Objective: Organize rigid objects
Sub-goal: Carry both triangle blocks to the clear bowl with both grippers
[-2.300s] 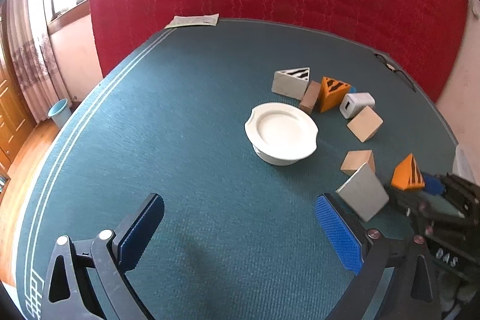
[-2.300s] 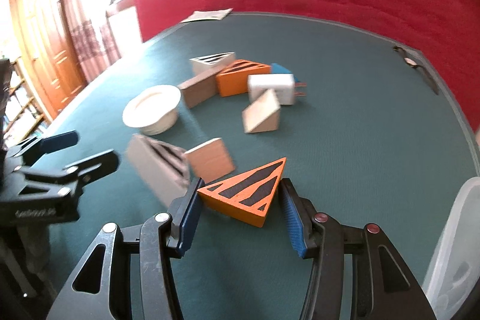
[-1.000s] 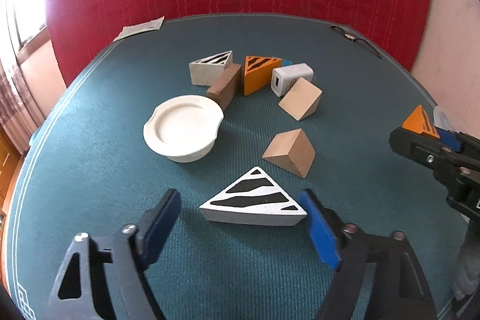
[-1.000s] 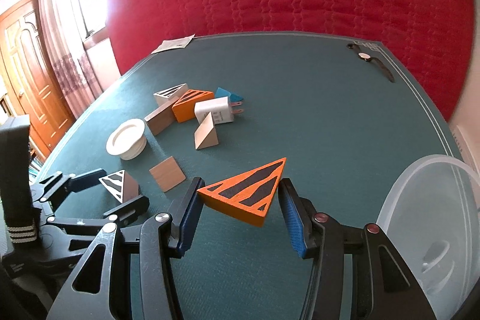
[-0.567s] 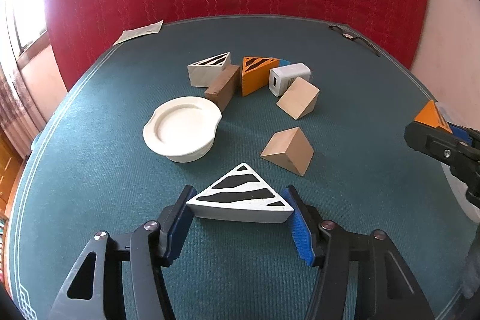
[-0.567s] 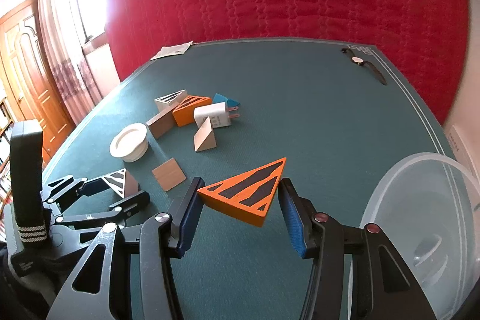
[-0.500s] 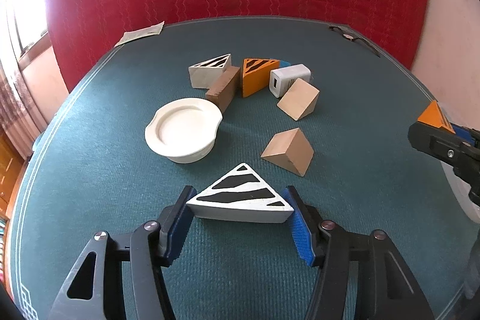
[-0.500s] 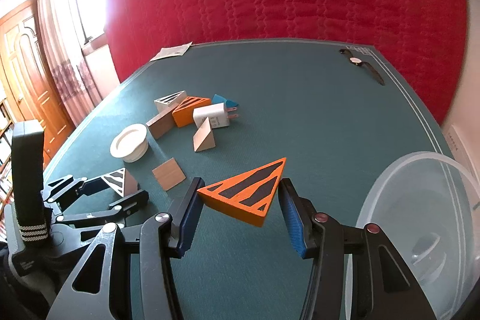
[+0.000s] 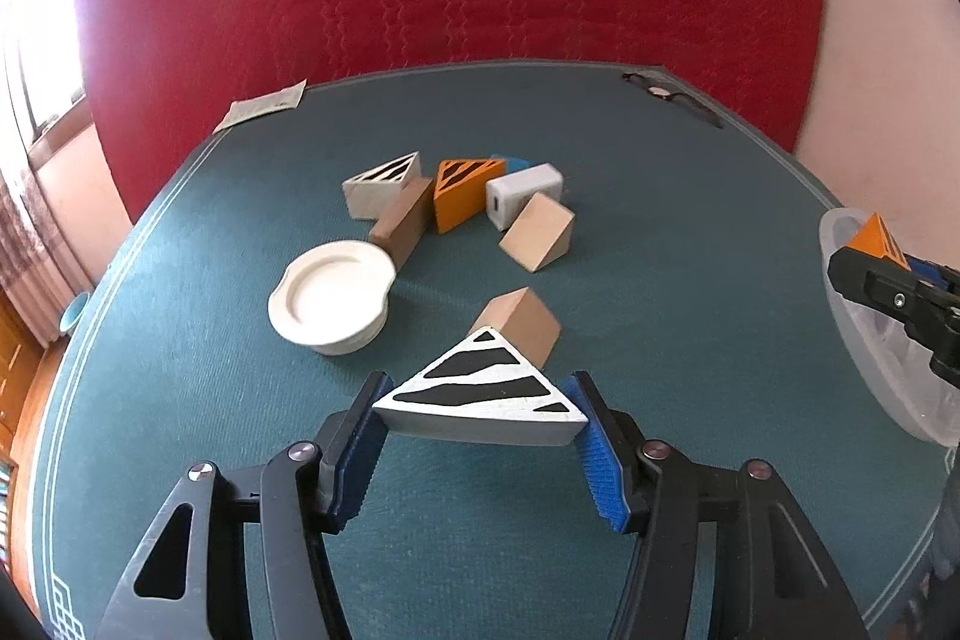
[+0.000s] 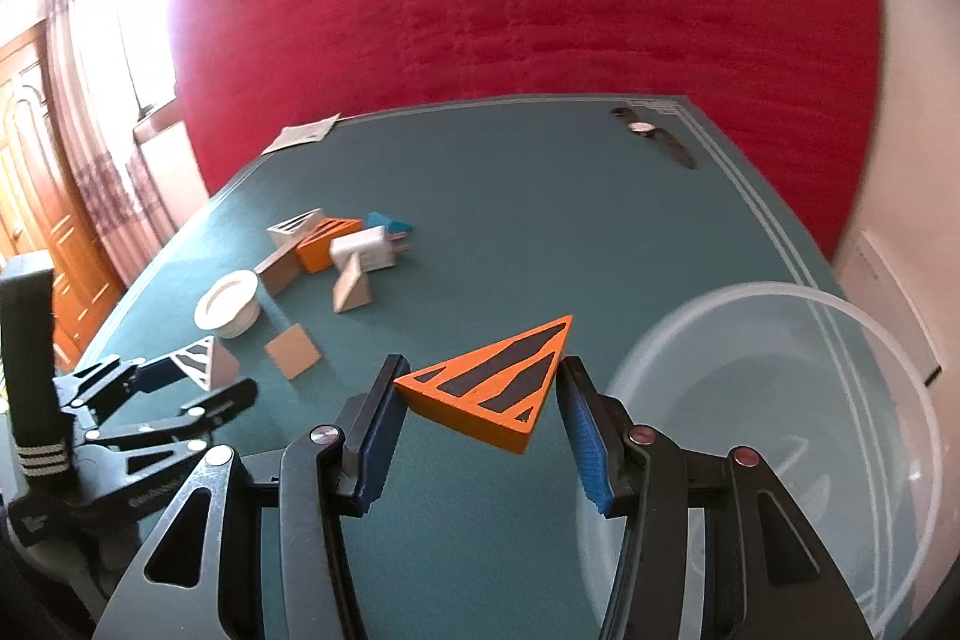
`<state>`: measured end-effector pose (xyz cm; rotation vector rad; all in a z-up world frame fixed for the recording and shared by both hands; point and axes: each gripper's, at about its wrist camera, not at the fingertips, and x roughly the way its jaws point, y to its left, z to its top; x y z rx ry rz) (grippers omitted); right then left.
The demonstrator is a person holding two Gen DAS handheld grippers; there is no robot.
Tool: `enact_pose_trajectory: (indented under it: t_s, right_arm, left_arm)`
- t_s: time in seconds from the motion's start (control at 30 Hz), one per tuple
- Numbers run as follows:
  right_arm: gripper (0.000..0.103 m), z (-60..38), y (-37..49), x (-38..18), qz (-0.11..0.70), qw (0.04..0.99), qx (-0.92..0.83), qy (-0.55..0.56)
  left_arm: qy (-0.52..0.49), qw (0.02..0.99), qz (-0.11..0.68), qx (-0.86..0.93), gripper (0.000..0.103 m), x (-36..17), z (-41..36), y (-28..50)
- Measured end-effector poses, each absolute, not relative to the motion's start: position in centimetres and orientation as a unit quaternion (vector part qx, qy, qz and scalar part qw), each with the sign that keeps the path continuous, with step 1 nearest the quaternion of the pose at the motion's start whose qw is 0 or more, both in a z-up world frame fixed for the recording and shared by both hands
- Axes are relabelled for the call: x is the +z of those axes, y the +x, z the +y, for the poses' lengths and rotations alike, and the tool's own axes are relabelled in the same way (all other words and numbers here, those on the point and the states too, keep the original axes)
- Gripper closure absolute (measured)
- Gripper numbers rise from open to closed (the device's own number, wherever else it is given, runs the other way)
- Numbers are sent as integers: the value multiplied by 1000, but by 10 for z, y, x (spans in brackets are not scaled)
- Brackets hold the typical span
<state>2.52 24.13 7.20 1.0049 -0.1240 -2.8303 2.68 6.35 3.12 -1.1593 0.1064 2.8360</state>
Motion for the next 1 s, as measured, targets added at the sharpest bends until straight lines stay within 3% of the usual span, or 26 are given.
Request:
enact_pose_trajectory:
  t_s: [1.0]
  right_arm:
    - [51, 382, 79, 67, -130, -120, -930, 322]
  left_arm:
    - [-328, 184, 97, 921, 41, 72, 187, 45]
